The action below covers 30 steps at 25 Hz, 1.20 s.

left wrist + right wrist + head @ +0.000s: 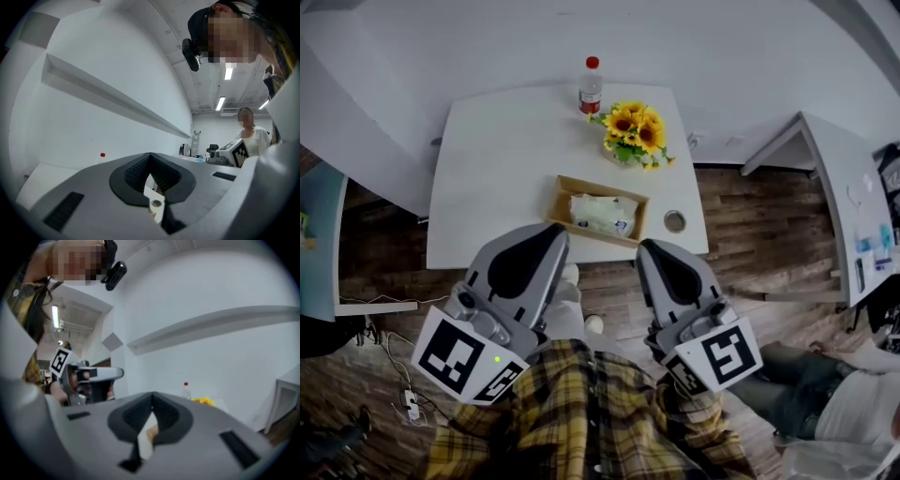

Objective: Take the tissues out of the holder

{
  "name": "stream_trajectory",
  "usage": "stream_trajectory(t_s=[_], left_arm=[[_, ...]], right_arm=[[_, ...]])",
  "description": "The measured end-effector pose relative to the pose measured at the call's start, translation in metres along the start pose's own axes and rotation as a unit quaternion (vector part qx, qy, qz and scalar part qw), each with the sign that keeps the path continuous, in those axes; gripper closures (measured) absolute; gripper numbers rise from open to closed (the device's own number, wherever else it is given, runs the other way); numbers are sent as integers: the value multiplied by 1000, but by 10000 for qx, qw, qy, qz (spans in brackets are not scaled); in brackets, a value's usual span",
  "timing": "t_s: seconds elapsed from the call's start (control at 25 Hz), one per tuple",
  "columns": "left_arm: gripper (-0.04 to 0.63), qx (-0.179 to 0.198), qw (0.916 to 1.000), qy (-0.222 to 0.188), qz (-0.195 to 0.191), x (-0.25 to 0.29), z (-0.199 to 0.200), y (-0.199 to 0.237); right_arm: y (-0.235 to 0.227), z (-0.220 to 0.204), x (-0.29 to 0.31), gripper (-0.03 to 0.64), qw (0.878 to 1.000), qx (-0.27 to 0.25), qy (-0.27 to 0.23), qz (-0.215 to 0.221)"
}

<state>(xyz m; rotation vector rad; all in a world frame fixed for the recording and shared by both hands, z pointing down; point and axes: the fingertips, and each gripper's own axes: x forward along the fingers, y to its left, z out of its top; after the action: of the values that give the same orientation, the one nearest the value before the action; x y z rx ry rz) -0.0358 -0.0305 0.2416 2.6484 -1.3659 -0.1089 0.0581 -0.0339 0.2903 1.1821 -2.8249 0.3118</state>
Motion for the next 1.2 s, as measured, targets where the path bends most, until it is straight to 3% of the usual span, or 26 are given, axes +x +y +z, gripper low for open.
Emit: stream_trajectory(t_s=[0.32, 0.72, 0.96, 1.2], left_arm=[[577, -85, 9999, 112, -35, 28, -1, 60], [578, -123, 9972, 248, -702, 89, -2, 115], [577, -188, 9921, 401, -1178, 114, -10, 123], [577, -196, 9892, 461, -1378, 138, -11, 117]], right_arm=[[-20, 2, 58, 607, 9999, 91, 31, -133], [-62, 14, 133, 607, 9984, 11, 83, -555], [-84, 12, 143, 607, 9951, 123, 115, -974], [-106, 16, 141, 607, 9936, 192, 108, -1108]])
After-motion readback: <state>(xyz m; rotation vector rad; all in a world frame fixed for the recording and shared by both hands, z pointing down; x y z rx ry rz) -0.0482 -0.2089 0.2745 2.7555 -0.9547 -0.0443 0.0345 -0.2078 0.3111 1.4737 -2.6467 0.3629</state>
